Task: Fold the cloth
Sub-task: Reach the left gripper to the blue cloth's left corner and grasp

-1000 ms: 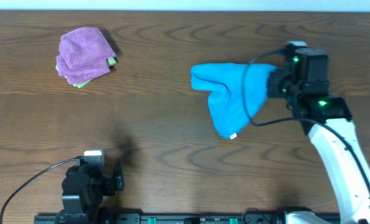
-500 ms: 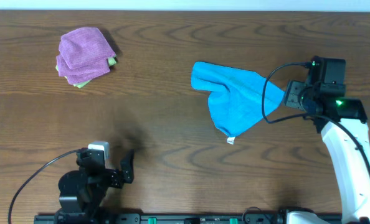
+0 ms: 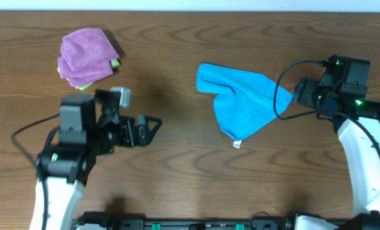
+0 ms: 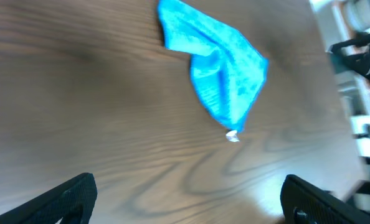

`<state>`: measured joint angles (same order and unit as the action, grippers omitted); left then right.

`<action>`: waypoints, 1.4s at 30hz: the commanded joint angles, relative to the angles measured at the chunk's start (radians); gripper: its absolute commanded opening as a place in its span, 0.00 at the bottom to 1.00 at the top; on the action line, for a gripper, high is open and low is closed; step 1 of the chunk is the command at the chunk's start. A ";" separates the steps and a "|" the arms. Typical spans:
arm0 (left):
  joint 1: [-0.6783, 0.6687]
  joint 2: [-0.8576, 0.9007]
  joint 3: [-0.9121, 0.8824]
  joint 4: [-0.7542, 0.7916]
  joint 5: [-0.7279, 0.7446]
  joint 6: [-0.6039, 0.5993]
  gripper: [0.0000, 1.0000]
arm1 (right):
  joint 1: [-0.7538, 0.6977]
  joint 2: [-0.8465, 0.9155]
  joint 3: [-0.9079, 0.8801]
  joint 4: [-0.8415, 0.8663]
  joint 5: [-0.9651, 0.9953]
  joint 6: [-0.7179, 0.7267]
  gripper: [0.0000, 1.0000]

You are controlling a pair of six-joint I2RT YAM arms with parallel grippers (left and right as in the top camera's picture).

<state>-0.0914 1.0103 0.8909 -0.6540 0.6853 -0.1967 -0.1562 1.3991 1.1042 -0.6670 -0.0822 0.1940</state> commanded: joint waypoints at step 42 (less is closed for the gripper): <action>-0.532 0.888 0.015 0.922 0.056 -1.096 0.96 | -0.007 0.010 0.008 -0.030 -0.077 0.011 0.70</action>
<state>-0.6075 1.8889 0.8948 0.2626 0.8036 -1.2617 -0.1562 1.4010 1.1042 -0.6949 -0.1497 0.1944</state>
